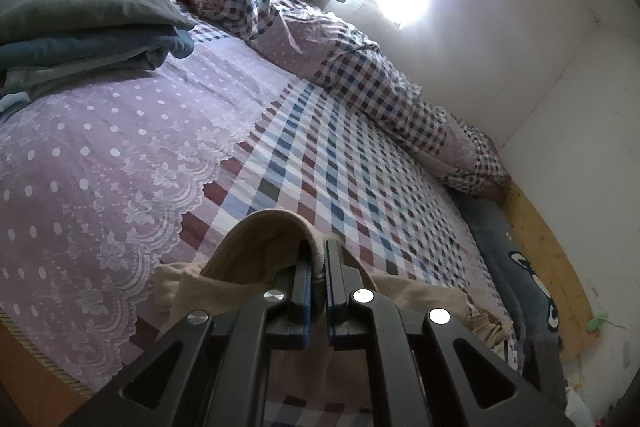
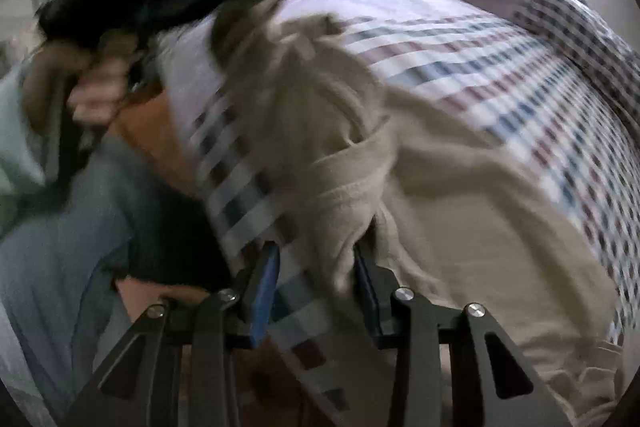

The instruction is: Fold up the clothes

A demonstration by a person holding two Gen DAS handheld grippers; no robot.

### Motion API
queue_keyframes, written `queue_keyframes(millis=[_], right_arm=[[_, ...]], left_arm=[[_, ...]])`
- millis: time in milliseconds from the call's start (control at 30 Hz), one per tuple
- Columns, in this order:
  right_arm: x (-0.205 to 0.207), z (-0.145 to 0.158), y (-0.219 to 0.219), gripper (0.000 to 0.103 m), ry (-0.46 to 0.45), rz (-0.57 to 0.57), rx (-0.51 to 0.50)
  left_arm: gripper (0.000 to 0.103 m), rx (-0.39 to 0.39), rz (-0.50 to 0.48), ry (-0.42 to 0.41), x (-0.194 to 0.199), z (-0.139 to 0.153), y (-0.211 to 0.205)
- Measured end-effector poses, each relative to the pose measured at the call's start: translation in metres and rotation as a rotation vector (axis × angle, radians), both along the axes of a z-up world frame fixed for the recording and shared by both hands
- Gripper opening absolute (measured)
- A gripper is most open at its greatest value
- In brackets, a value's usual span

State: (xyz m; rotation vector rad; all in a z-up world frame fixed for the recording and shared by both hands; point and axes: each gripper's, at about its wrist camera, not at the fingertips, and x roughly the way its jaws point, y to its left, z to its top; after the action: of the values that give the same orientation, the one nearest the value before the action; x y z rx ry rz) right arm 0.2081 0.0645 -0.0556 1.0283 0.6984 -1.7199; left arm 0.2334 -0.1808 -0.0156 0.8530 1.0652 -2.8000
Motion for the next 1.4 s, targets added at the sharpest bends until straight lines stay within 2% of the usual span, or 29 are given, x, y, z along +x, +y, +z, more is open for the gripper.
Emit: queue_keyframes(millis=[133,300,467,633,767,1067,1400], right_arm=[[0.017,-0.013,-0.005,0.041,0.009,0.046,0.033],[0.018,-0.002,0.004,0.041,-0.017,0.076,0.004],[0.011,0.024,0.025,0.045,-0.076,0.097,-0.080],[-0.006,0.038,0.049,0.046,-0.006,-0.001,-0.052],[-0.011,0.048,0.068,0.046,0.083,-0.074,-0.019],[-0.021,0.060,0.079,0.046,0.264,-0.132,0.040],[-0.030,0.019,0.077,0.044,0.210,-0.024,0.195]], left_arm=[[0.004,-0.002,0.004,-0.016,0.001,-0.002,-0.001],[0.004,0.001,0.012,-0.023,0.002,-0.004,-0.005],[0.004,0.004,0.016,-0.026,0.002,-0.004,-0.007],[0.004,0.005,0.015,-0.024,0.002,-0.004,-0.006],[0.004,0.002,0.012,-0.021,0.001,-0.004,-0.006],[0.004,-0.002,0.005,-0.015,0.000,-0.002,-0.002],[0.004,0.000,0.000,-0.013,-0.002,-0.001,-0.003]])
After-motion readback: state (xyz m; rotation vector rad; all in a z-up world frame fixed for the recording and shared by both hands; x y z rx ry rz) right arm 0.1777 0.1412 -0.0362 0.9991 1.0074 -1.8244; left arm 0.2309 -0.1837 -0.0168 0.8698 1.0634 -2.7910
